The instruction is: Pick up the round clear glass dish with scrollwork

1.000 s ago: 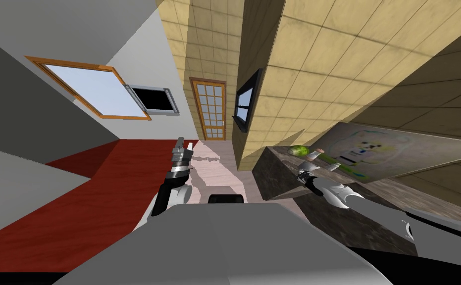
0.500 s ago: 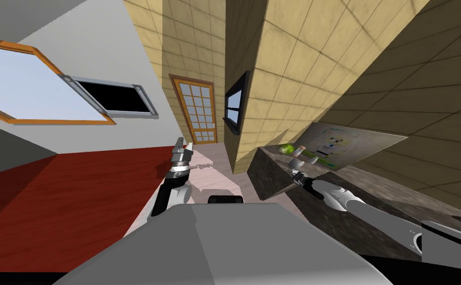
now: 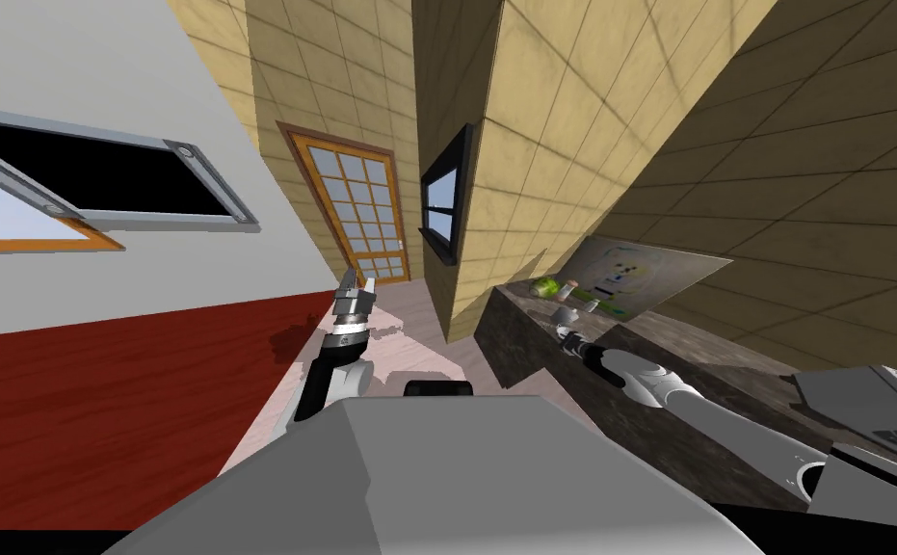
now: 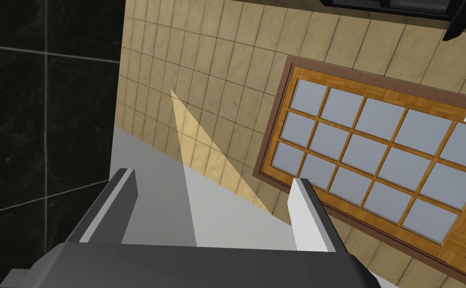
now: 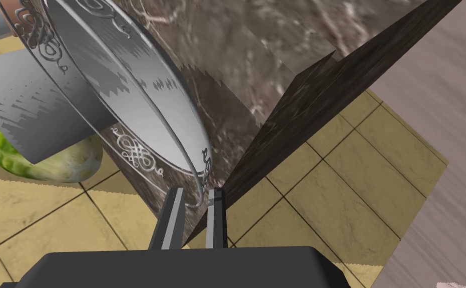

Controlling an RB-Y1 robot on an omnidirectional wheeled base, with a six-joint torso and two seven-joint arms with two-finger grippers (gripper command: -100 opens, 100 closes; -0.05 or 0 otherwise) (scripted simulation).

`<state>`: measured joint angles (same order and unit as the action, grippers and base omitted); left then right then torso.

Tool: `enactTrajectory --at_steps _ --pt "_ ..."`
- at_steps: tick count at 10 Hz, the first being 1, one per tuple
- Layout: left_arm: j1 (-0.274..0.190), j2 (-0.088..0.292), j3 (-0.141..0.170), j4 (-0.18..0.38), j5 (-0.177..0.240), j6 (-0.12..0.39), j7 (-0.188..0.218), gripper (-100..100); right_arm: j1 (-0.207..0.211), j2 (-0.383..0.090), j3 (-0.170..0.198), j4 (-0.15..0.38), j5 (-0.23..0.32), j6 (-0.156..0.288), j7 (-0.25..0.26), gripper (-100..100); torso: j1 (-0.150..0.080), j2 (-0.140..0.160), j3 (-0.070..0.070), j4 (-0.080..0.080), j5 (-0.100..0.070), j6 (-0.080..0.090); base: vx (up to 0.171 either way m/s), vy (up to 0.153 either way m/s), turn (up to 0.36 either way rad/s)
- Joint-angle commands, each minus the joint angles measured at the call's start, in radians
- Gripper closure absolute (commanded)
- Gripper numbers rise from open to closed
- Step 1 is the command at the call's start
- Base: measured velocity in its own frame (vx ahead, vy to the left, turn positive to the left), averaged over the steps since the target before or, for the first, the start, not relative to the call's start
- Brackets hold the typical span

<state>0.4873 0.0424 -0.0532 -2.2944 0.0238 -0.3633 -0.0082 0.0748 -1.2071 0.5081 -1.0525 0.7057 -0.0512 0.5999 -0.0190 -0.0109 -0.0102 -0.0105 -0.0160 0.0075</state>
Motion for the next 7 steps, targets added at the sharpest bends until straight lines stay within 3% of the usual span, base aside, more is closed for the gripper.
enactTrajectory --at_steps 1,2,5,7 --pt "0.0 0.0 0.0 0.0 0.0 0.0 0.0 0 0.023 0.004 -0.05 -0.016 0.018 -0.035 0.022 100 0.0 0.0 0.0 0.0 0.0 0.0 0.151 0.044 -0.289" --pt "0.0 0.0 0.0 0.0 0.0 0.0 0.0 0 0.023 0.004 -0.063 -0.016 0.018 -0.035 0.022 100 0.001 -0.001 0.0 0.0 0.001 -0.002 0.058 0.023 -0.049" --pt "0.0 0.0 0.0 0.0 0.0 0.0 0.0 0 0.095 0.051 -0.182 -0.06 0.107 -0.133 0.11 100 0.001 0.0 0.0 0.001 0.002 -0.002 0.163 0.054 -0.34" --pt "0.0 0.0 0.0 0.0 0.0 0.0 0.0 0 0.095 0.051 -0.227 -0.06 0.107 -0.144 0.11 100 0.003 -0.003 -0.002 0.0 0.002 -0.004 0.111 0.046 -0.114"
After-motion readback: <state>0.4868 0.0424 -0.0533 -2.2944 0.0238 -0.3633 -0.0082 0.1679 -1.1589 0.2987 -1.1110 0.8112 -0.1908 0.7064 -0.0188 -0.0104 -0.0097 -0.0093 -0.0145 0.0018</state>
